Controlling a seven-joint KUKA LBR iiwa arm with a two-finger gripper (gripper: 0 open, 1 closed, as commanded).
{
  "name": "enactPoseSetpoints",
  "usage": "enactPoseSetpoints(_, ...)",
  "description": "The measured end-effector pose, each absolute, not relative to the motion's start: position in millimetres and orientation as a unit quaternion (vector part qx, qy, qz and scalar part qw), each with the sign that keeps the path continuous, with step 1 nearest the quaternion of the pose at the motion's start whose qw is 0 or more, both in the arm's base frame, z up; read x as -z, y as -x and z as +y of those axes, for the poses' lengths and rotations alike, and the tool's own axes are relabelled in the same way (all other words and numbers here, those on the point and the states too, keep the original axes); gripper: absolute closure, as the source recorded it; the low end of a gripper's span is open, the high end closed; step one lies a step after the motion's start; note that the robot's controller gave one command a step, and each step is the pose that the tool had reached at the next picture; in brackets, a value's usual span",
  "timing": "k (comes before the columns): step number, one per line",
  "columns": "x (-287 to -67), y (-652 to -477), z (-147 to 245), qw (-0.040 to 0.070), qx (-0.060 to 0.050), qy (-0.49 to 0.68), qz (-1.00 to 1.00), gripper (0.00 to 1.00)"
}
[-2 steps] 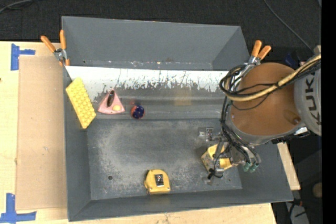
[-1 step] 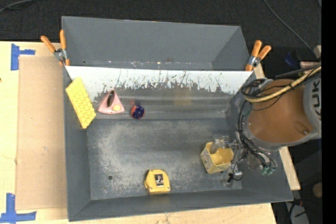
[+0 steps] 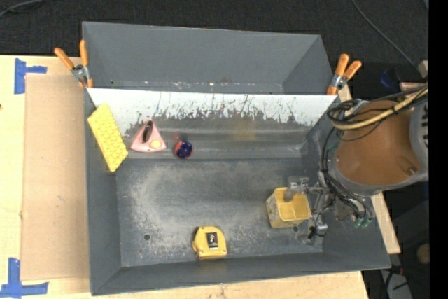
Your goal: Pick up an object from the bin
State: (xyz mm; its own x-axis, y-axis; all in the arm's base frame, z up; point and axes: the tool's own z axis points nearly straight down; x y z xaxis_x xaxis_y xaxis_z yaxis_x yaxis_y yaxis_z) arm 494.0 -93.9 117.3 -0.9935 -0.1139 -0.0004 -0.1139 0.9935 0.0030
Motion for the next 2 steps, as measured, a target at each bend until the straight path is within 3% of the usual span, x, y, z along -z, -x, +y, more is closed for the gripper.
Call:
enactPoseSetpoints(1,-109.2,-504.4,-103.4,-0.001,-0.001,0.051,0.999,0.00)
enactPoseSetpoints(2,-72.0,-525.5,-110.2,0.006,-0.002,0.058,0.998,0.00)
